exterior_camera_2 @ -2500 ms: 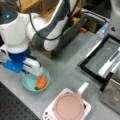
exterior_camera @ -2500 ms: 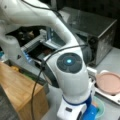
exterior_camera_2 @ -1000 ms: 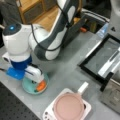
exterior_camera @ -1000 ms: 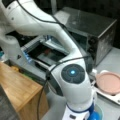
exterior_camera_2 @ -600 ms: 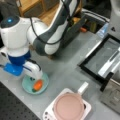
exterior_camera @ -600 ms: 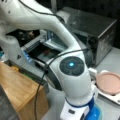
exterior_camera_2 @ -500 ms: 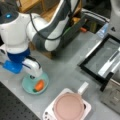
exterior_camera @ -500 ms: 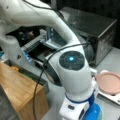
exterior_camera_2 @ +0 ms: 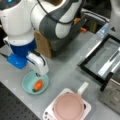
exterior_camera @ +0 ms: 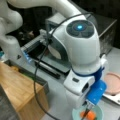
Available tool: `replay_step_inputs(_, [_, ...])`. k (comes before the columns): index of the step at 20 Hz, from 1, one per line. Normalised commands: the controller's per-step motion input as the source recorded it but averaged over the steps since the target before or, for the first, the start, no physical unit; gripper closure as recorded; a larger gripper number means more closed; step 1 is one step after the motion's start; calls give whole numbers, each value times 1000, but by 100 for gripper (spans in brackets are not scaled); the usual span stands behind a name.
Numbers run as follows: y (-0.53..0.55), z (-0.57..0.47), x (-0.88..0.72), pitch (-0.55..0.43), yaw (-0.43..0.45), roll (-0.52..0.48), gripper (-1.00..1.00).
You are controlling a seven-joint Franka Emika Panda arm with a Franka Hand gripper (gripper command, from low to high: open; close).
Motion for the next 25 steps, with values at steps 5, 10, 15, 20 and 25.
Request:
replay_step_inputs(5, [346, 51, -742, 31, -68, -116, -100])
replay_step_inputs(10, [136, -107, -730, -151, -31, -128, -100])
replay_step_inputs(15, [86, -141, -637, -223, -7, -112, -100])
replay_step_inputs(20, [107, -71, -470, -222, 28, -109, -100])
replay_step_inputs(25, [133, -54, -292, -199, 60, -109, -100])
